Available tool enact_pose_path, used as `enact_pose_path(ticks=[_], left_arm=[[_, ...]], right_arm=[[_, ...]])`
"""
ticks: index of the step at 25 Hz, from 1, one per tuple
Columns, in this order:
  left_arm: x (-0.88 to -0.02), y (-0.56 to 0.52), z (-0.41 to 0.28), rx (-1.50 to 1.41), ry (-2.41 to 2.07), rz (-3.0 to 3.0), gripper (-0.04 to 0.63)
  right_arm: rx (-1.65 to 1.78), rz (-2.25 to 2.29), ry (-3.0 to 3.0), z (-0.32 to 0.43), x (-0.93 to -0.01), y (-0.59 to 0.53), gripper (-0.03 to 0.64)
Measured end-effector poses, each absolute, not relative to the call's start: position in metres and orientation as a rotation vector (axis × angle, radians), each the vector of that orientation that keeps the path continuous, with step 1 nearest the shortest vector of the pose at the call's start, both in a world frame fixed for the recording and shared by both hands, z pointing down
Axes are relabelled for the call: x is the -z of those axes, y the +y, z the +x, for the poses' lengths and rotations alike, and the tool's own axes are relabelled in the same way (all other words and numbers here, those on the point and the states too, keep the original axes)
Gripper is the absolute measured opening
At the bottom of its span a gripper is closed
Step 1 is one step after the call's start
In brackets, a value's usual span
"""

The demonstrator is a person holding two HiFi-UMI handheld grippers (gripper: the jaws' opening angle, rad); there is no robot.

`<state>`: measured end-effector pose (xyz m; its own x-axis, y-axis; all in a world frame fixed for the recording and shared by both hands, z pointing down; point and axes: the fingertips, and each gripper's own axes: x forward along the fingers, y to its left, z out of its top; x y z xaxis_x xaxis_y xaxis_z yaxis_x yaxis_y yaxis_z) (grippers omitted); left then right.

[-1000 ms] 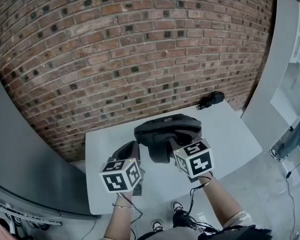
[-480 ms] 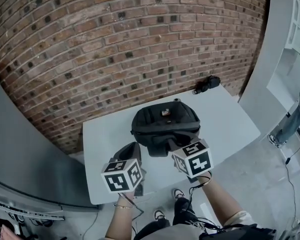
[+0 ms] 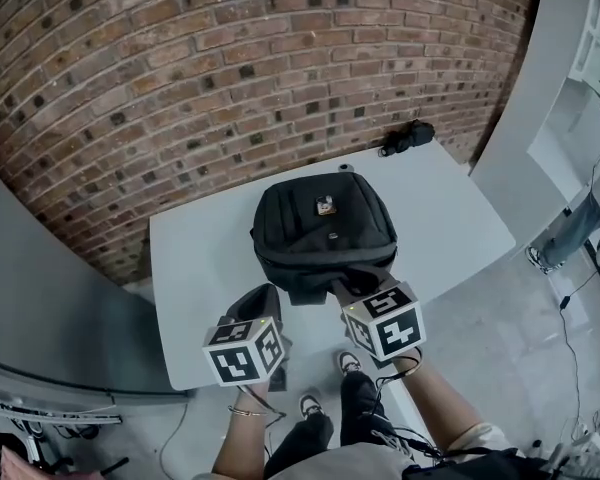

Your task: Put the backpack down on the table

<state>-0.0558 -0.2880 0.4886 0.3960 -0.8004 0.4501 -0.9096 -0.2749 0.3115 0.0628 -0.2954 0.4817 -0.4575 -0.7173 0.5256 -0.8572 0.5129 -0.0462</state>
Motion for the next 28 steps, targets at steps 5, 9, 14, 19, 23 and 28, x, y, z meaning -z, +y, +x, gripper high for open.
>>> enact_pose_path(ticks=[5, 9, 14, 19, 23, 28], left_arm=[[-0.506, -0.279, -0.065, -0.303, -1.461, 2.109, 0.012], [-0.521, -0.274, -0.072, -0.329, -1.464, 2.08, 0.012], [-0.537, -0.27, -0.075, -0.357, -1.452, 2.057, 0.012], [-0.547, -0.267, -0.076, -0.365, -1.442, 2.049, 0.012], [-0.563, -0.263, -0.077, -0.371, -1.427, 2.021, 0.012], [-0.593, -0.251, -0.074, -0.394, -1.4, 1.964, 0.012]], right_arm=[[-0.476, 1.283, -2.283, 0.059, -0.507, -0.281, 0.054], [-0.509, 1.284, -2.272, 0.057, -0.521, -0.277, 0.054], [-0.522, 1.29, -2.265, 0.058, -0.528, -0.278, 0.054], [-0.533, 1.291, -2.252, 0.056, -0.542, -0.272, 0.054], [-0.537, 1.279, -2.241, 0.054, -0.557, -0.264, 0.054], [-0.575, 1.257, -2.222, 0.052, -0.584, -0.256, 0.054]])
